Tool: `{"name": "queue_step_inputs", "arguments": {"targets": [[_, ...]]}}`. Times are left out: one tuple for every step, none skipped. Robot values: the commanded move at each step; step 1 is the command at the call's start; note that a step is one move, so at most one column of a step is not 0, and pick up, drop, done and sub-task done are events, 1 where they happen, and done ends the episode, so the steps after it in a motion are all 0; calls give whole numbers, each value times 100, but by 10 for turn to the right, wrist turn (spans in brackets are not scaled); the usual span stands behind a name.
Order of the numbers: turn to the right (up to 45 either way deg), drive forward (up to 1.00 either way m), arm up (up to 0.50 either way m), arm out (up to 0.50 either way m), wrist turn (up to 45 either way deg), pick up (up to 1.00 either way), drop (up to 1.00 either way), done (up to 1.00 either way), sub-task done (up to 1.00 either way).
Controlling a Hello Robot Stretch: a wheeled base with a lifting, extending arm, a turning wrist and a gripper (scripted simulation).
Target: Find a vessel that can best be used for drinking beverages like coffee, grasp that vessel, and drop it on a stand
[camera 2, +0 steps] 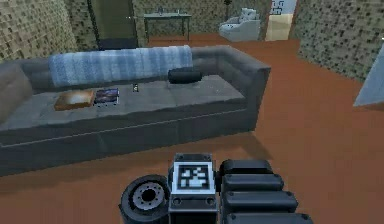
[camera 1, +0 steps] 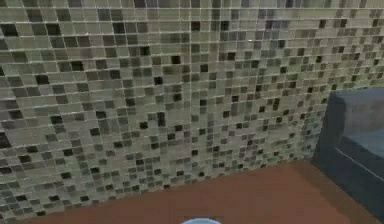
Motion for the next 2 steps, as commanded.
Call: {"name": "queue_step_inputs", "arguments": {"targets": [[180, 0, 0, 0, 0, 0, 0, 0, 0], [-450, 0, 0, 0, 0, 0, 0, 0, 0]]}}
